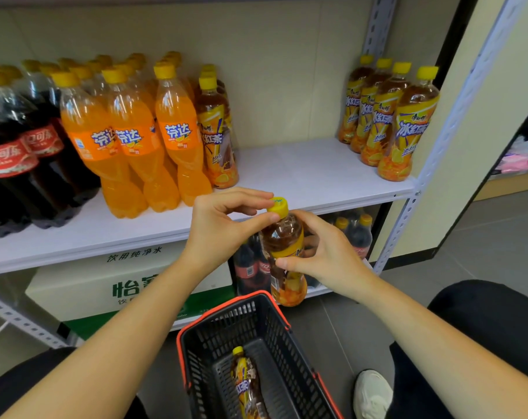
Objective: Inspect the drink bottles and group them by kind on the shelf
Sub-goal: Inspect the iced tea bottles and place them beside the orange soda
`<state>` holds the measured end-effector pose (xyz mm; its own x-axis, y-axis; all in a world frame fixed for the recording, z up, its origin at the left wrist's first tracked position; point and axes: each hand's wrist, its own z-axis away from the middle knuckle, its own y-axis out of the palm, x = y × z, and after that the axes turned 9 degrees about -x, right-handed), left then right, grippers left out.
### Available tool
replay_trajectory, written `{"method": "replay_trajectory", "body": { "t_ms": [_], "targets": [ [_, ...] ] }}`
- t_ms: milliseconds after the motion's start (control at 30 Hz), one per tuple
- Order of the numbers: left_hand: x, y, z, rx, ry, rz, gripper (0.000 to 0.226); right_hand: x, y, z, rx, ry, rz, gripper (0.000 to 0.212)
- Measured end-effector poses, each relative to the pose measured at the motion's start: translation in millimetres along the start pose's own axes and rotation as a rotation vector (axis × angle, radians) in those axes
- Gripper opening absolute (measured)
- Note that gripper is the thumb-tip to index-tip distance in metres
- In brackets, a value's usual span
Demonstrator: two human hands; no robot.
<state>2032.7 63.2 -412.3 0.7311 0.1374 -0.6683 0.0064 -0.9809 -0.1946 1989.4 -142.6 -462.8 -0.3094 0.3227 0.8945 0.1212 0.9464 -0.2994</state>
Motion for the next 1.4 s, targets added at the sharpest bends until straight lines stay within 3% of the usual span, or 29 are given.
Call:
{"method": "replay_trajectory", "body": {
  "t_ms": [133,233,367,633,767,900,1100,1233,1400],
  "targets": [
    [0.5,4.4,0.6,-0.035,-0.086,-0.015,0.017,-1.4,-2.7,-1.1,0.006,0.048,-0.061,0.075],
    [1.1,4.3,-1.3,0.079,-0.161,-0.015,0.03,1.3,-5.5,-4.5,-0.034,0.105,-0.136,0.066],
    [3.3,1.9,0.9,0.251,-0.265,0.034,0.035,10.6,-15.5,-13.0,-0.145,0.278,-0.443,0.051],
    [-0.9,0.9,11.2,0.452,-0.347,0.08,0.067,14.9,-36.8,-31.6,-0.282,0.632,-0.812,0.061],
    [-3.8,4.0,11.9,0.329,-0.384,0.2,0.068,16.0,-34.7,-32.9,-0.302,0.739,-0.948,0.068],
    [-2.2,7.5,10.3,0.125,-0.361,0.231,0.05,20.6,-29.3,-29.4,-0.161,0.726,-1.011,0.054],
    [-5.8,10.2,11.4,0.074,-0.51,0.379,0.029,20.8,-19.3,-26.2,-0.15,0.732,-1.016,0.058],
    [-7.8,6.4,9.6,0.111,-0.492,0.407,0.036,19.9,-16.3,-27.4,-0.178,0.738,-1.064,0.058],
    [-7.9,2.0,8.7,0.188,-0.426,0.401,0.065,19.9,-17.3,-29.0,-0.181,0.753,-1.108,0.065]
  ]
}}
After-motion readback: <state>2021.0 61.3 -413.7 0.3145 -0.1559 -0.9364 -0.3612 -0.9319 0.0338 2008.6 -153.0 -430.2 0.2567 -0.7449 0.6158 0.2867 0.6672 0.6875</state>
